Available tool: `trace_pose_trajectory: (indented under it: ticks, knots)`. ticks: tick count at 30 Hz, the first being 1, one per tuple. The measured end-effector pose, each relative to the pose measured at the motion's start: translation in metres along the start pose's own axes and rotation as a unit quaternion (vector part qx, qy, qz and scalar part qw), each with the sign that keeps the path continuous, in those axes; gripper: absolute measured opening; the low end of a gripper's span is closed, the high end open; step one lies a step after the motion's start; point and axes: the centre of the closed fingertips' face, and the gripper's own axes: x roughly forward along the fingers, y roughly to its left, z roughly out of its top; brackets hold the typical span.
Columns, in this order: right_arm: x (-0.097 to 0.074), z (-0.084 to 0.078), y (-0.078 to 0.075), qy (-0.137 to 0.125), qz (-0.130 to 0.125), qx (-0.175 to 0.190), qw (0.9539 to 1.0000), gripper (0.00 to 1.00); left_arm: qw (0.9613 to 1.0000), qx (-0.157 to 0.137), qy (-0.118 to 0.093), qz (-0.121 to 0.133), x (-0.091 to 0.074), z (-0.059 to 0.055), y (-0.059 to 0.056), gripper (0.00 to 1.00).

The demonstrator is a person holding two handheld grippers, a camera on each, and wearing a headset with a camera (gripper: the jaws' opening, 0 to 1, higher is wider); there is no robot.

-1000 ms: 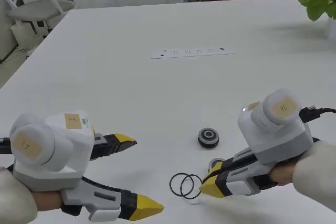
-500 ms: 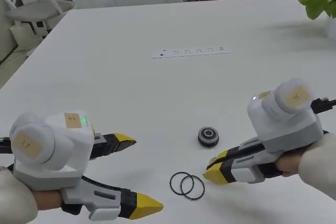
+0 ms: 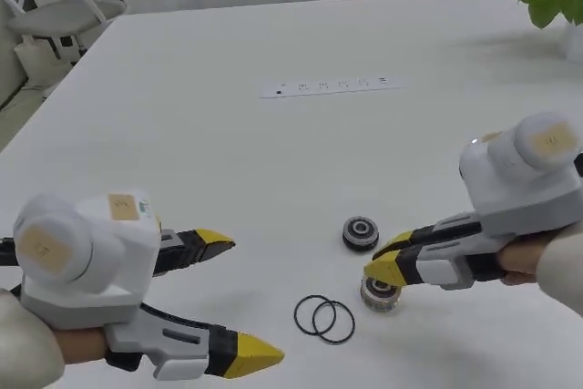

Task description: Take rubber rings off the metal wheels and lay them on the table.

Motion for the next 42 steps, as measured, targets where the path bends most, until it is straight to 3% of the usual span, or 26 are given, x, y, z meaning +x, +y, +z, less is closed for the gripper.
trace_pose_trajectory:
  ticks: [18,33,42]
  knots:
    - [-0.006,0.013,0.0,-0.03,-0.004,-0.006,0.9995,0.23,0.9999,-0.008,-0.005,-0.003,0.001,0.002,0.002,0.81]
    - [-0.011,0.019,0.004,-0.04,-0.014,-0.015,0.999,0.3,0.9996,-0.005,-0.021,-0.017,0.002,0.013,-0.006,0.81]
    - [-0.012,0.021,0.009,-0.04,-0.016,-0.037,0.9984,0.41,0.9989,-0.004,-0.045,-0.014,-0.006,0.034,-0.009,0.83]
